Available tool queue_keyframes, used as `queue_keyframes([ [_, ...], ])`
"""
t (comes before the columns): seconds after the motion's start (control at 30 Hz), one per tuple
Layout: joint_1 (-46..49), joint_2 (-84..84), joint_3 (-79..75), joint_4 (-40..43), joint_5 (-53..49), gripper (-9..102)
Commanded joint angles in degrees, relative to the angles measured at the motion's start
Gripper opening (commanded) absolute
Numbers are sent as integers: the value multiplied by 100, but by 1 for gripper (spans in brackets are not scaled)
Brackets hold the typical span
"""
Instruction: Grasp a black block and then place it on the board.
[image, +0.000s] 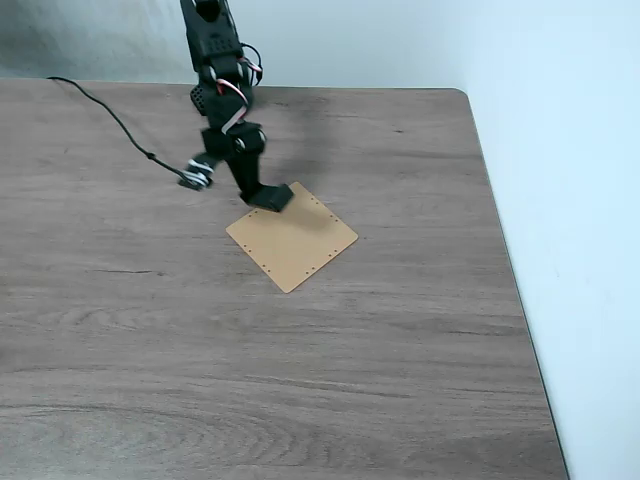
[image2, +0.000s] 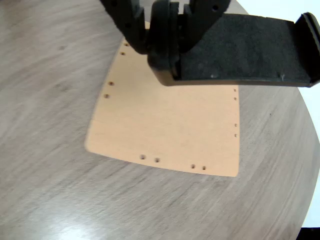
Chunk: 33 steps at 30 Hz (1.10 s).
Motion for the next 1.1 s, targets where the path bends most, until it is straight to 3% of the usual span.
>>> queue_keyframes([
  [0.0,-281,-62,-299,-167,97,0],
  [1.07,-308,-861,510,-976,-44,0],
])
